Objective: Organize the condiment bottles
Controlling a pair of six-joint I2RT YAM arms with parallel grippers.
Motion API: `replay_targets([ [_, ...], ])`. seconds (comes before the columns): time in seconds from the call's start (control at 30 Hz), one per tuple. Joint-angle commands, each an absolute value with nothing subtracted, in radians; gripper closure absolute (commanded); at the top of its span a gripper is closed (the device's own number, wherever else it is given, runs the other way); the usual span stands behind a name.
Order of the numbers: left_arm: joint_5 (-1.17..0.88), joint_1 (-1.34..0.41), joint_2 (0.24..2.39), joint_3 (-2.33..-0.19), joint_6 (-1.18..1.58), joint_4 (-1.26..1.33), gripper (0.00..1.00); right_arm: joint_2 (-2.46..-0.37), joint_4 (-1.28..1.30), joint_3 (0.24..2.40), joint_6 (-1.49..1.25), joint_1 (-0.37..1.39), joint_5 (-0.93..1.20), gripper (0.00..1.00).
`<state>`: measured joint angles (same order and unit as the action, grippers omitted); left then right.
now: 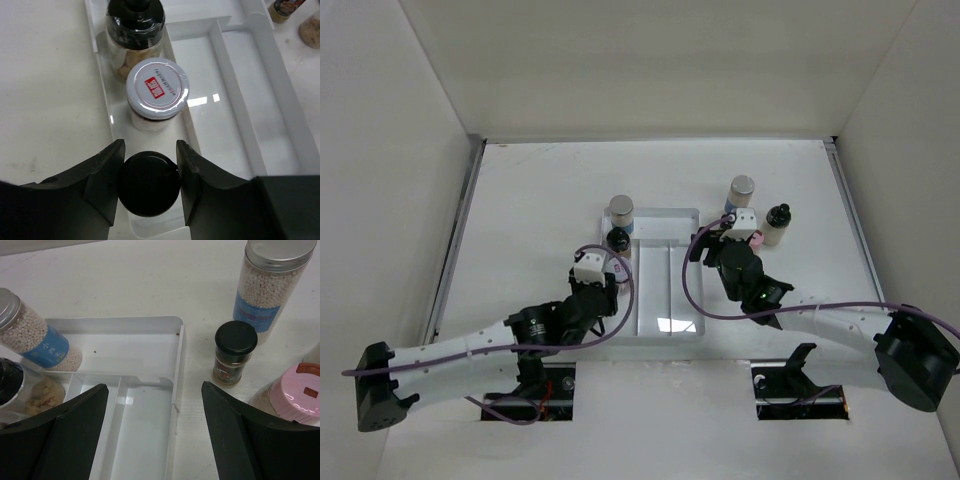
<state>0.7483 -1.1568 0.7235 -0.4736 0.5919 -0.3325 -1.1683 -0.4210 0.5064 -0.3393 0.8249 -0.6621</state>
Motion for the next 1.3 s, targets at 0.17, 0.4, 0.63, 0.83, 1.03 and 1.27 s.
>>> replay_targets([
  [0.17,0.77,-1.173,0.94,-0.477,0.606,-0.117,0.67,-1.167,-0.477,0.508,-0.348,0.818,-0.664,0.26],
  [0.4,0.769,-1.179,0.96,-0.449,0.627,-0.078,0.6,-1.158,-0.462,0.518,-0.368,0.821,-0.655,0.76],
  [0.63,0.778,-1.2,0.91,-0.433,0.64,-0.089,0.27,-1.128,-0.39,0.56,-0.377,0.792,-0.676,0.61],
  [0.83,0.798,-1.19,0.79,-0.428,0.621,-0.09,0.15,-1.186,-0.262,0.69,-0.42,0.684,-0.686,0.24],
  [1.03,0.81,-1.144,0.614,-0.428,0.566,-0.066,0.12,-1.264,-0.14,0.879,-0.381,0.546,-0.664,0.08],
  [1.27,0.804,-0.972,0.52,-0.396,0.492,0.13,0.11,-1.371,-0.017,1.057,-0.319,0.429,-0.655,0.0],
])
